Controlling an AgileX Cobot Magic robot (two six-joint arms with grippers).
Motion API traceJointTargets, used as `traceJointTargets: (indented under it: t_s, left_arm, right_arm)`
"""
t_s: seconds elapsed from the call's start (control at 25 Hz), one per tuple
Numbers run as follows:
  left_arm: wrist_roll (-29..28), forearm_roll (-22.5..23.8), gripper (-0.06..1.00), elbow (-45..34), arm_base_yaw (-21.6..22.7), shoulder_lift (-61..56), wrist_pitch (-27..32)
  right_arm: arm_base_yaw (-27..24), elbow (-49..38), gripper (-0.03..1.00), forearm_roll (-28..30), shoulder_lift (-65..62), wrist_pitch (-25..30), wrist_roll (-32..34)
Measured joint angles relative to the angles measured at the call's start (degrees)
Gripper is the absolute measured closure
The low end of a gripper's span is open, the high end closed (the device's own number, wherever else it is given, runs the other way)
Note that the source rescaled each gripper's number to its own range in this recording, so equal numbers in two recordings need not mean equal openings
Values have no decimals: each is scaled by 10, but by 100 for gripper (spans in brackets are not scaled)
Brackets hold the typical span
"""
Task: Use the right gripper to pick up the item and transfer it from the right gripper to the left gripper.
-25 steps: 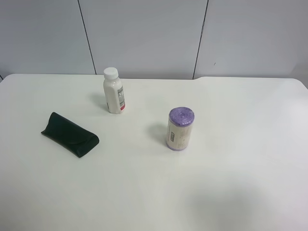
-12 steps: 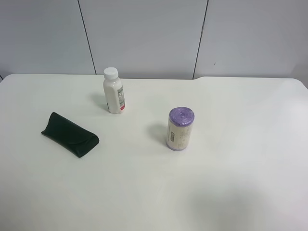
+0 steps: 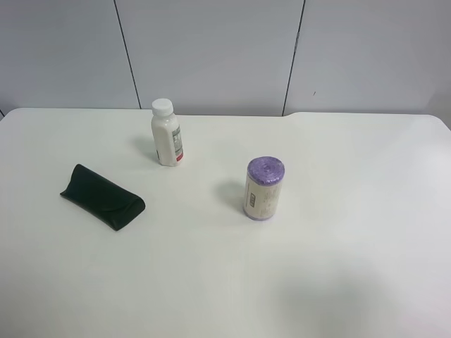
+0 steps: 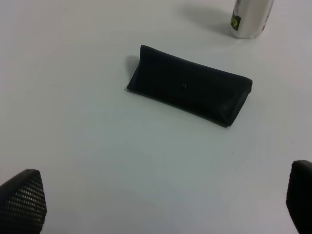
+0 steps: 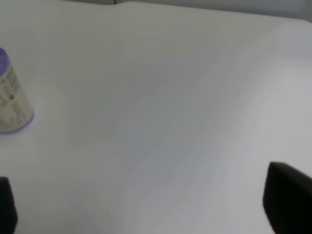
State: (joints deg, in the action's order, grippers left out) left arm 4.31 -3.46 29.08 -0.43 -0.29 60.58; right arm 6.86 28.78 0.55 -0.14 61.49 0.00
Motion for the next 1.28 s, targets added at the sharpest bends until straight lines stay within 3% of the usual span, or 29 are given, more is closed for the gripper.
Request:
traceJointTargets:
  t_s: [1.28]
  left_arm:
    - [1, -8, -6, 0, 0, 0, 0]
  right_arm:
    - [0, 0, -3, 0, 0, 0, 0]
